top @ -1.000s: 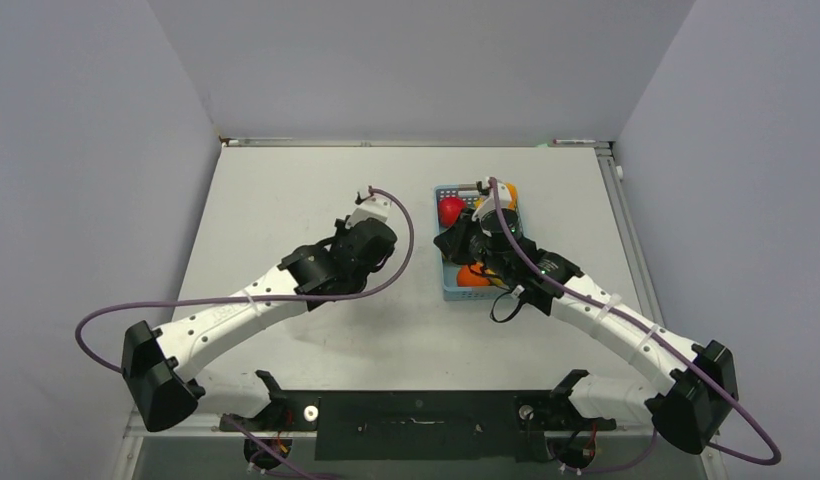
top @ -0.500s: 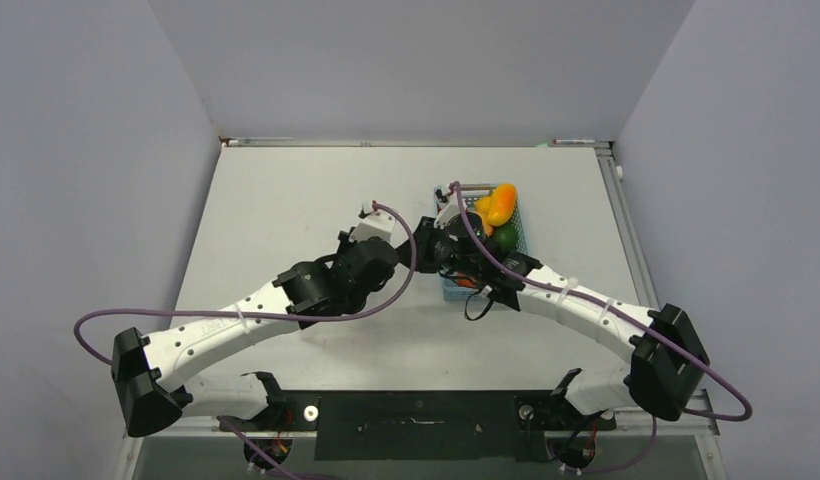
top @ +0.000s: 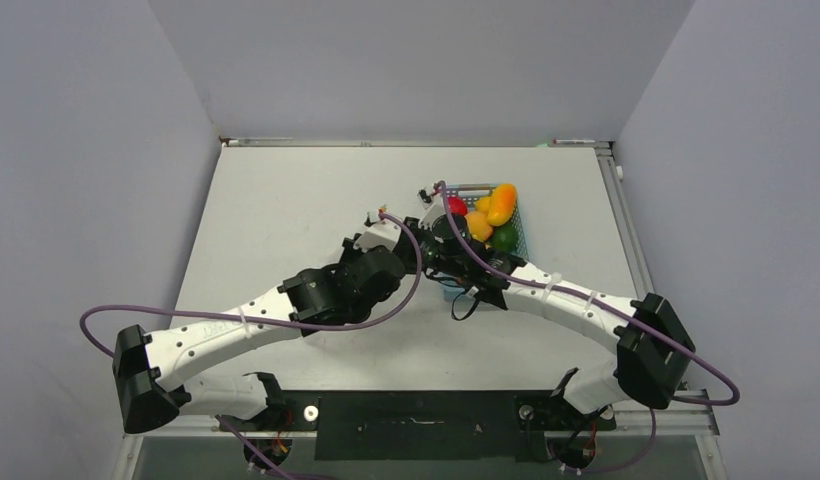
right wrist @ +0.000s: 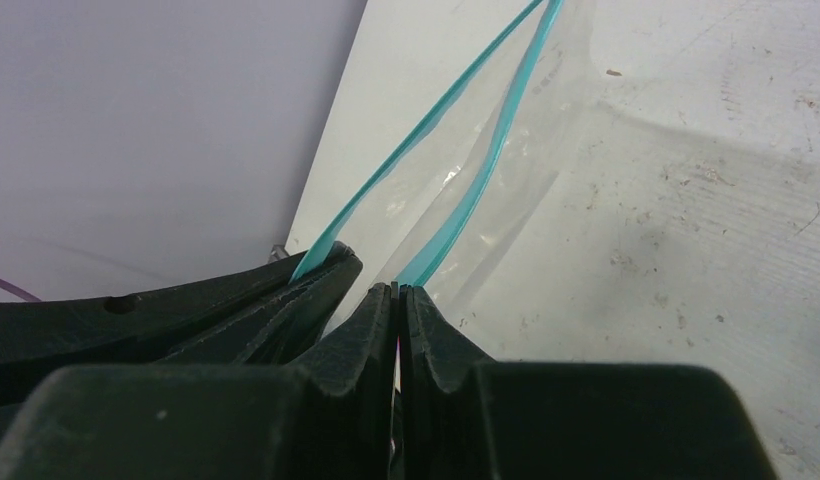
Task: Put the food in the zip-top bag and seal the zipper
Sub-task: Open the zipper of the food storage bag at the center of the board.
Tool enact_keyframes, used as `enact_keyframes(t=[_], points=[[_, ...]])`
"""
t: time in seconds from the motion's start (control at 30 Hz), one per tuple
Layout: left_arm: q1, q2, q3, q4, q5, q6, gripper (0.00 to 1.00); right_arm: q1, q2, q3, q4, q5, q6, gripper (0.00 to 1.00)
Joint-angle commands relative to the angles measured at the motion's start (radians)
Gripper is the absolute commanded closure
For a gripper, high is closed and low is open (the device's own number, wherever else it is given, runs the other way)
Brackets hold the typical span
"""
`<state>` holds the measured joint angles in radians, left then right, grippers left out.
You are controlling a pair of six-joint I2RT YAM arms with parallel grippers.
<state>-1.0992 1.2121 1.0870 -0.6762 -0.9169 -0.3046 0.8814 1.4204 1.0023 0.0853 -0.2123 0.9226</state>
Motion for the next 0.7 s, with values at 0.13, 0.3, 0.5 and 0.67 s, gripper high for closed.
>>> enact_keyframes(t=[0.13,0.3,0.5,0.67], points=[[-0.020,0.002,0.007,0.020,-0.073,-0.011,1.00,0.015,-0.046,0.050,0.013,0.042,-0.020,0.95],[-0.021,0.007,0.007,0.020,-0.080,-0.011,1.00,0.023,-0.073,0.045,0.014,0.049,-0.018,0.95],[-0.027,0.012,0.007,0.016,-0.091,-0.014,1.00,0.032,-0.088,0.032,0.015,0.073,-0.024,0.95],[-0.036,0.006,0.002,0.033,-0.081,-0.007,1.00,0.034,-0.049,0.030,0.046,0.052,-0.009,0.95]])
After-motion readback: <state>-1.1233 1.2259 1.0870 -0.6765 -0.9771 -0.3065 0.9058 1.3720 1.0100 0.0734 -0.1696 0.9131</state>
